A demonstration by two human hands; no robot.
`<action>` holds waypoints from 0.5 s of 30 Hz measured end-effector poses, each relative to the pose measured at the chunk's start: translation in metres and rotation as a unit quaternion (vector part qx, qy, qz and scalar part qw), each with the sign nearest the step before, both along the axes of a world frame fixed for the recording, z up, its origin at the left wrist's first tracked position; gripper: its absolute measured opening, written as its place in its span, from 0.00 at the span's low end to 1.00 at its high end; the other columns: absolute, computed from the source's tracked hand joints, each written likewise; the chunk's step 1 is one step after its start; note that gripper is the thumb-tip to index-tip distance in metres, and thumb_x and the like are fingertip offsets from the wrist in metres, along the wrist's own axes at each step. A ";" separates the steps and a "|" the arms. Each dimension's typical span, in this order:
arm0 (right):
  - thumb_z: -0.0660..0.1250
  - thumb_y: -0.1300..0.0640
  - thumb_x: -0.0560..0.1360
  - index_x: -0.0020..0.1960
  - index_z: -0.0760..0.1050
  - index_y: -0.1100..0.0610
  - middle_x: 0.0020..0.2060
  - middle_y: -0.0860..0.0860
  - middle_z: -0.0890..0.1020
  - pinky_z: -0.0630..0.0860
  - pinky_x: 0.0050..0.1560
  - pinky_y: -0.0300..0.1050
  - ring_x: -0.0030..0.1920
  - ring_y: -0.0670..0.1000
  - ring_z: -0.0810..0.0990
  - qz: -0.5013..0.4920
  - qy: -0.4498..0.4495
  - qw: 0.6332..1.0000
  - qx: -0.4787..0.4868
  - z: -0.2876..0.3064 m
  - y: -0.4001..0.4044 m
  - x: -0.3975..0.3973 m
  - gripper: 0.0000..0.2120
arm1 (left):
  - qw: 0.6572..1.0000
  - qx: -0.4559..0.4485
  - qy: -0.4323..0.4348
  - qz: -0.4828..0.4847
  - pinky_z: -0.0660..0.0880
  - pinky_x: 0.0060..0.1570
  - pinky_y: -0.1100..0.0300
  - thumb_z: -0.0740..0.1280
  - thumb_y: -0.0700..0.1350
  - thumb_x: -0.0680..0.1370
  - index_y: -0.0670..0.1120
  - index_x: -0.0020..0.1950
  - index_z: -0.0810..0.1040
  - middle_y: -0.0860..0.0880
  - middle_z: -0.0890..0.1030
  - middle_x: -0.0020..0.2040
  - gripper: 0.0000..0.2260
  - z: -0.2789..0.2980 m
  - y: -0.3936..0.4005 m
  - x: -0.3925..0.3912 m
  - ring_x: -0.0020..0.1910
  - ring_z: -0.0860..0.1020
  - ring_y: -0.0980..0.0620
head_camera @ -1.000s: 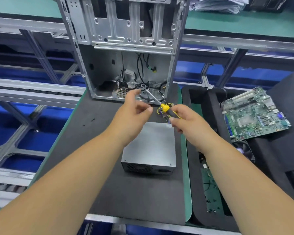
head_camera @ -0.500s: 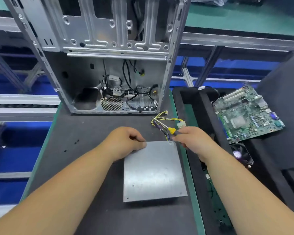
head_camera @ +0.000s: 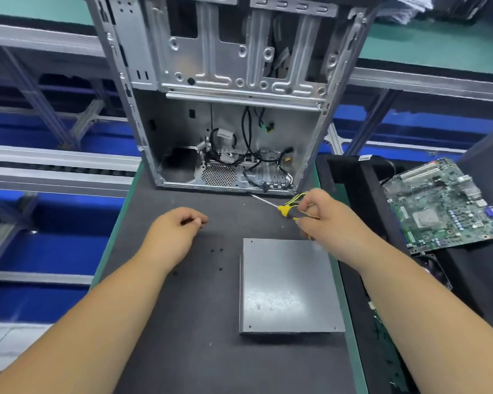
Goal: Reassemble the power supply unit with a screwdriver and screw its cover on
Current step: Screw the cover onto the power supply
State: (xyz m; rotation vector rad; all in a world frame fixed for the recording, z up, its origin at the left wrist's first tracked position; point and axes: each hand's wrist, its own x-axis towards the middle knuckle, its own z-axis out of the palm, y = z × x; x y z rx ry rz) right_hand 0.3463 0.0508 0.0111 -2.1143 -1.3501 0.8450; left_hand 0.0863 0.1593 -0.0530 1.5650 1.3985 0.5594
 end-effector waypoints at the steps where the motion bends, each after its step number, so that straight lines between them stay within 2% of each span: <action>1: 0.67 0.53 0.74 0.45 0.71 0.44 0.35 0.44 0.81 0.72 0.33 0.43 0.32 0.46 0.76 0.013 -0.013 1.000 0.015 0.004 0.005 -0.010 0.05 | 1.000 -0.002 -0.004 0.022 0.71 0.45 0.65 0.64 0.41 0.79 0.56 0.43 0.82 0.58 0.84 0.45 0.12 -0.001 0.001 -0.012 0.50 0.80 0.58; 4: 0.70 0.49 0.74 0.42 0.75 0.44 0.33 0.39 0.80 0.69 0.26 0.35 0.29 0.42 0.74 0.028 -0.015 0.997 0.066 0.009 0.018 -0.042 0.05 | 0.998 -0.003 -0.003 0.063 0.71 0.44 0.63 0.64 0.40 0.79 0.55 0.43 0.82 0.55 0.84 0.45 0.11 -0.002 -0.001 -0.041 0.49 0.80 0.56; 6: 0.71 0.49 0.73 0.42 0.75 0.46 0.32 0.41 0.81 0.70 0.27 0.37 0.30 0.43 0.75 0.040 -0.023 0.996 0.077 0.007 0.028 -0.063 0.05 | 0.997 0.000 0.003 0.075 0.70 0.39 0.66 0.65 0.41 0.79 0.54 0.45 0.82 0.56 0.84 0.44 0.10 -0.002 -0.004 -0.054 0.47 0.79 0.58; 10: 0.70 0.50 0.71 0.40 0.74 0.47 0.34 0.45 0.79 0.67 0.32 0.43 0.34 0.46 0.74 0.089 -0.116 0.989 0.017 -0.003 0.041 -0.090 0.06 | 0.996 0.007 0.020 0.081 0.67 0.34 0.73 0.65 0.43 0.78 0.54 0.47 0.83 0.58 0.83 0.43 0.08 -0.002 -0.012 -0.071 0.42 0.78 0.64; 15: 0.70 0.49 0.70 0.40 0.74 0.46 0.36 0.46 0.80 0.66 0.32 0.42 0.35 0.47 0.76 0.088 -0.119 0.989 -0.015 -0.010 0.046 -0.104 0.05 | 0.996 0.001 0.039 0.082 0.70 0.37 0.64 0.66 0.46 0.78 0.58 0.45 0.82 0.57 0.81 0.43 0.07 -0.008 -0.014 -0.090 0.43 0.78 0.59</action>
